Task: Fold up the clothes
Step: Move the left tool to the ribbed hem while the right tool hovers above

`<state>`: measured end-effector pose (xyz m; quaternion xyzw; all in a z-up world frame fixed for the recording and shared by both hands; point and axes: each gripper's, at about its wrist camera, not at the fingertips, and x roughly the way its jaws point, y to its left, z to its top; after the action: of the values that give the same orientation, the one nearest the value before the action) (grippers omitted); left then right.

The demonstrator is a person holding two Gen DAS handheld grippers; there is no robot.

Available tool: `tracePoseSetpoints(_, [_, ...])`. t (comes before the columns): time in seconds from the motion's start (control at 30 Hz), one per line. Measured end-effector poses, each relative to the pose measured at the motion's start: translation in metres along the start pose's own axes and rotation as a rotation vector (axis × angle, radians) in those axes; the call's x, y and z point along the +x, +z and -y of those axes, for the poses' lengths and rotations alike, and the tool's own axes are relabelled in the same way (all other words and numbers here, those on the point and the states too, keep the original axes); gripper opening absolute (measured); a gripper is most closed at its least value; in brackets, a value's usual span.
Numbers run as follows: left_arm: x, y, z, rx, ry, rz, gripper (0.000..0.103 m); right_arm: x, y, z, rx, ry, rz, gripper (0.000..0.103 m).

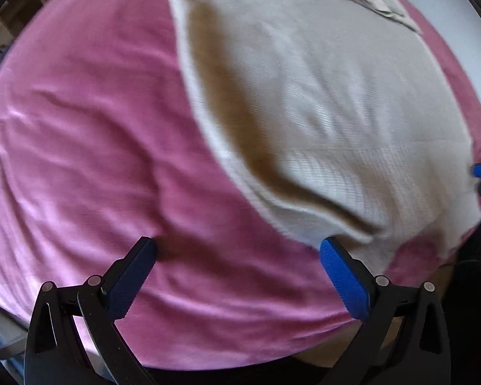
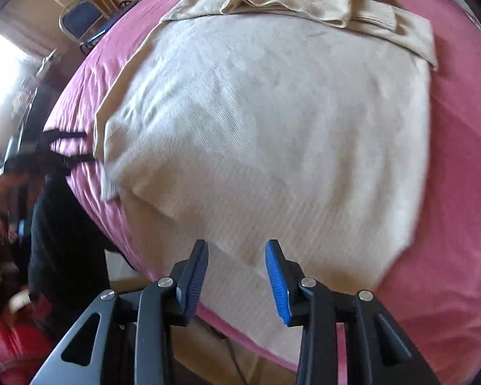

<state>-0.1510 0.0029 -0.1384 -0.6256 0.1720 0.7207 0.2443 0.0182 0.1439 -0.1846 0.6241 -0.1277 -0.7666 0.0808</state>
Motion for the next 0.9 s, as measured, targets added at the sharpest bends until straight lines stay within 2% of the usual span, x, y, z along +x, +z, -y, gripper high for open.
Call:
tracePoseSetpoints(0.07, [-0.001,-0.003,0.002,-0.008,0.002,0.000,0.103,0.001,-0.004,-0.009,-0.002,0.011,0.001,0.037])
tracePoseSetpoints(0.17, [-0.003,-0.009,0.005,-0.020,0.003,0.003,0.103,0.002,-0.010,-0.013,0.018,0.077,0.012,0.037])
tracePoseSetpoints(0.2, [-0.003,-0.012,0.005,-0.035,-0.033,0.005,0.103,-0.004,-0.014,-0.012,0.016,0.087,0.016,0.037])
tracePoseSetpoints(0.37, [0.003,-0.013,0.011,-0.069,-0.012,0.032,0.103,-0.001,-0.013,-0.015,0.026,0.092,0.027,0.037])
tracePoseSetpoints(0.47, [-0.008,-0.034,0.010,-0.067,-0.067,0.044,0.103,-0.005,-0.016,-0.016,0.038,0.126,0.041,0.037])
tracePoseSetpoints(0.57, [-0.017,-0.040,0.008,-0.101,-0.159,0.074,0.103,-0.006,-0.021,-0.017,0.036,0.138,0.044,0.037])
tracePoseSetpoints(0.77, [-0.019,-0.050,0.005,-0.159,-0.249,0.135,0.103,0.001,-0.028,-0.009,0.078,0.160,0.021,0.037])
tracePoseSetpoints(0.83, [-0.015,-0.049,0.009,-0.132,-0.250,0.141,0.102,0.000,-0.030,-0.009,0.077,0.166,0.024,0.037])
tracePoseSetpoints(0.9, [-0.005,-0.052,0.006,-0.113,-0.190,0.134,0.092,0.001,-0.031,-0.009,0.082,0.168,0.025,0.037])
